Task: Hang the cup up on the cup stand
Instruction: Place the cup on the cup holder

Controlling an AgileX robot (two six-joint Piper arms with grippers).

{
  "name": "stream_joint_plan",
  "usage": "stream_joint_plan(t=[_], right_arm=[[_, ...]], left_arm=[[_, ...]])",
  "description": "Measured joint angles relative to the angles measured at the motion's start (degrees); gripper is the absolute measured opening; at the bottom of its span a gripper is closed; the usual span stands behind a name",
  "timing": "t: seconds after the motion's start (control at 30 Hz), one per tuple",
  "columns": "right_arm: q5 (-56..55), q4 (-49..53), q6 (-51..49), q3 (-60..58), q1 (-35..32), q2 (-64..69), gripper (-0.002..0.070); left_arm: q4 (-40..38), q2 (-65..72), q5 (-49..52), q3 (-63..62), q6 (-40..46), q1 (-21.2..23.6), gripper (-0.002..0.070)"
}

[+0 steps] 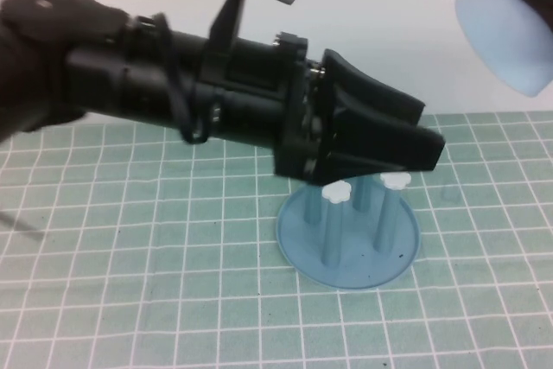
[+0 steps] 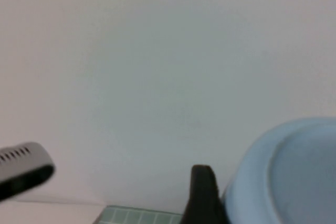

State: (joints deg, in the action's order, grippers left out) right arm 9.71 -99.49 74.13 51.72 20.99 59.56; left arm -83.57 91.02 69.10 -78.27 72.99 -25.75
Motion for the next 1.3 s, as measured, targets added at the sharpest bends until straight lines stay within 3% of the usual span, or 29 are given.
stream_joint_plan(t=[0.17, 0.4, 0.5, 0.7, 0.8, 1.03, 1.3], right_arm=[[2.3, 0.7, 10.3, 0.0, 0.0, 0.0, 0.0515], [9.4, 9.3, 12.2, 0.0, 0.0, 2.4, 0.0515], [13.6, 12.6, 12.3, 0.0, 0.0, 5.6, 0.0515], [19.0, 16.5, 14.3, 0.0, 0.0, 12.4, 0.0515], [19.5, 16.5, 17.8, 0.0, 0.0, 15.7, 0.0515], [18.6, 14.0, 24.6, 3.8, 0.0, 23.1, 0.0514], [18.6, 12.6, 26.5, 17.4, 0.0, 33.4, 0.0514]], left_arm=[[7.9, -6.3, -2.0, 0.0, -4.5, 0.0, 0.0463], [26.2, -16.2, -5.7, 0.0, -16.5, 0.0, 0.0440], [34.3, -20.2, -4.5, 0.0, -21.4, 0.0, 0.0363], [44.4, -27.5, 1.2, 0.0, -30.2, 0.0, 0.0138], [47.9, -30.9, 1.6, 0.0, -33.2, 0.0, 0.0080], [56.4, -39.4, -0.3, 4.7, -41.1, 0.0, 0.0054], [62.0, -47.1, -4.5, 14.5, -46.3, 0.0, 0.0052]])
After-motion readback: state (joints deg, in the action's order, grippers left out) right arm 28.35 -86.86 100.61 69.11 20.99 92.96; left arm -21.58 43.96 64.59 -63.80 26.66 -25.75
